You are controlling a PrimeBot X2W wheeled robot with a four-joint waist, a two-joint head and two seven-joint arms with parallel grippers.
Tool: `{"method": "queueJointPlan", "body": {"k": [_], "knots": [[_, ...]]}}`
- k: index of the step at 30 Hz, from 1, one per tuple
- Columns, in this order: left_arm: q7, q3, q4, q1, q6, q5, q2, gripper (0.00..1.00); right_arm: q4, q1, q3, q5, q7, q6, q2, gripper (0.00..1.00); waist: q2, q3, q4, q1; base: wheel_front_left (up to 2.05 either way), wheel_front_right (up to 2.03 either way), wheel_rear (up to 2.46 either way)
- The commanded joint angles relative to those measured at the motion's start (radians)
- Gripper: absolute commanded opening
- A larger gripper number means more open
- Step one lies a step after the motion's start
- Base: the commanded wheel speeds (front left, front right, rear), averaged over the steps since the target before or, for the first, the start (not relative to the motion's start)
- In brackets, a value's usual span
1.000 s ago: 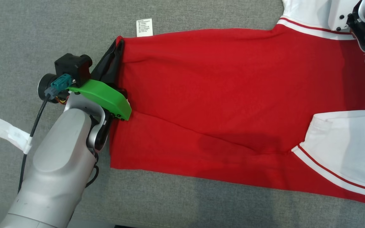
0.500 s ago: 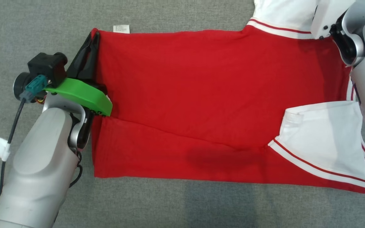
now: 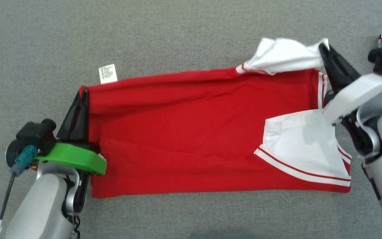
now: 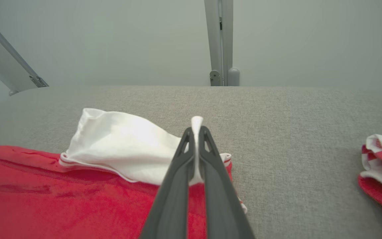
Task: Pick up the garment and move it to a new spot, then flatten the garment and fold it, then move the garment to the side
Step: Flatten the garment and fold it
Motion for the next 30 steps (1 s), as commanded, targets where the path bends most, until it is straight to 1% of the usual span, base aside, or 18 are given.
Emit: {"method": "queueJointPlan", "body": {"k": [1,4,8,11,16,17,19,20,21,22,23,24,30], "knots": [[-0.005,0.012,-0.017,0.046,0.009,-0.012,0.009,0.00,-0.041,0.059,-0.023,-0.008,0.004,-0.001,0.019,0.00,0.0000,-0.070,-0.041,0.0000,0.00,0.00,0.00],[-0.005,0.020,-0.038,0.111,0.017,-0.027,0.010,0.00,-0.113,0.168,-0.069,-0.031,0.021,-0.001,0.051,0.00,0.0000,-0.096,-0.052,0.0000,0.00,0.00,0.00],[-0.005,0.014,-0.024,0.171,0.016,-0.036,0.002,0.00,-0.186,0.288,-0.104,-0.052,0.051,-0.001,0.107,0.00,0.0000,-0.120,-0.061,0.0000,0.00,0.00,0.00],[-0.005,0.008,0.001,0.192,0.012,-0.041,-0.010,0.00,-0.207,0.345,-0.127,-0.063,0.060,-0.001,0.135,0.00,0.0000,-0.129,-0.066,0.0000,0.00,0.00,0.00],[-0.005,0.018,0.033,0.213,0.010,-0.043,-0.030,0.00,-0.196,0.385,-0.143,-0.086,0.042,-0.001,0.170,0.00,0.0000,-0.133,-0.072,0.0000,0.00,0.00,0.00],[-0.005,0.026,0.034,0.220,0.009,-0.048,-0.036,0.00,-0.193,0.393,-0.146,-0.091,0.037,-0.001,0.174,0.11,0.0000,-0.134,-0.073,0.0000,0.00,0.00,0.00],[-0.004,0.045,0.024,0.239,0.007,-0.051,-0.045,0.00,-0.184,0.415,-0.158,-0.093,0.029,-0.001,0.186,0.47,0.0000,-0.136,-0.073,0.0000,0.00,0.00,0.00],[-0.004,0.057,0.017,0.252,0.006,-0.050,-0.050,0.16,-0.183,0.425,-0.164,-0.097,0.023,-0.001,0.191,0.66,0.0000,-0.137,-0.073,0.0000,0.00,0.00,0.00],[-0.004,0.068,0.006,0.267,0.005,-0.045,-0.055,0.42,-0.183,0.436,-0.170,-0.101,0.015,-0.001,0.194,0.97,0.0000,-0.138,-0.073,0.0000,0.00,0.00,0.00],[-0.004,0.082,-0.007,0.286,0.004,-0.041,-0.063,0.70,-0.184,0.449,-0.179,-0.102,0.006,-0.001,0.200,1.00,0.0000,-0.139,-0.073,0.0000,0.00,0.00,0.00],[-0.004,0.092,-0.017,0.302,0.003,-0.037,-0.069,0.89,-0.185,0.462,-0.185,-0.102,0.000,-0.001,0.206,1.00,0.0000,-0.141,-0.074,0.0000,0.00,0.00,0.00],[-0.004,0.105,-0.031,0.324,0.000,-0.034,-0.077,1.00,-0.188,0.478,-0.193,-0.100,-0.005,-0.001,0.210,1.00,0.0000,-0.143,-0.074,0.0000,0.00,0.00,0.00],[-0.004,0.175,-0.134,0.446,-0.009,-0.001,-0.132,1.00,-0.218,0.548,-0.256,-0.110,-0.027,-0.001,0.232,1.00,0.0000,-0.161,-0.072,0.0000,0.00,0.00,0.00]]}}
